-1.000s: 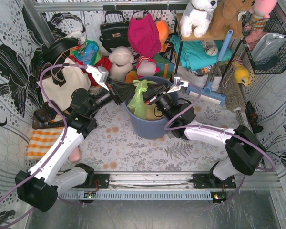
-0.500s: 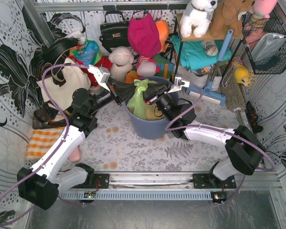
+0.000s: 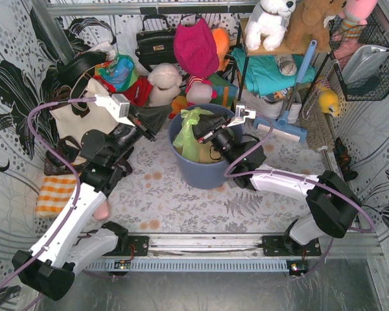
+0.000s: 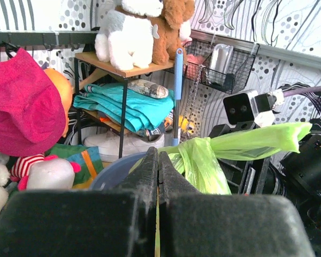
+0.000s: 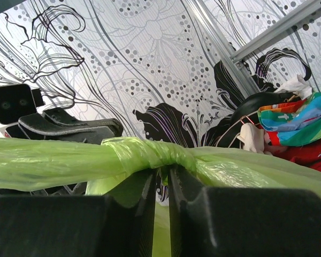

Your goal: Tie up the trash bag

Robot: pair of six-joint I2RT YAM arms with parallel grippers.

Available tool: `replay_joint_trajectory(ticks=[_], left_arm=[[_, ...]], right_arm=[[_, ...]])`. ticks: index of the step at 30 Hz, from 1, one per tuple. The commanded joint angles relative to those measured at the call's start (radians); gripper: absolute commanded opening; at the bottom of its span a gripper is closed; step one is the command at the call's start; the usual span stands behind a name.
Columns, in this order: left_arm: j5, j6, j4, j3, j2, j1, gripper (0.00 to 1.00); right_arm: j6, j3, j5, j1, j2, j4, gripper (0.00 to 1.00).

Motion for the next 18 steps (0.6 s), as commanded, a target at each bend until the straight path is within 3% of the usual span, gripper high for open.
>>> replay_joint_trajectory(ticks=[1, 4, 7, 8, 10, 18], left_arm=[[-0.056, 0.028, -0.017, 0.044, -0.016, -0.002, 0.00], [-0.075, -0.004, -0.057, 0.058, 0.002, -0.002, 0.00], [-0.059, -0.070, -0.015, 0.007, 0.000, -0.002, 0.12], [-0.041, -0.078, -0.003, -0.007, 0.001, -0.003, 0.14], [-0.025, -0.093, 0.021, -0.034, 0.009, -0.002, 0.14], [0.055, -0.116, 0.070, -0.063, 0.083, -0.001, 0.12]], right_arm=[[0.013, -0.011, -0.009, 0.004, -0.036, 0.022, 0.12], [0.014, -0.012, -0.002, 0.004, -0.035, 0.037, 0.08], [0.022, -0.012, 0.002, 0.004, -0.031, 0.067, 0.13], [0.025, -0.007, 0.000, 0.004, -0.029, 0.064, 0.10], [0.026, 0.006, -0.005, 0.004, -0.022, 0.058, 0.01], [0.028, 0.042, 0.002, 0.004, 0.029, 0.093, 0.00]])
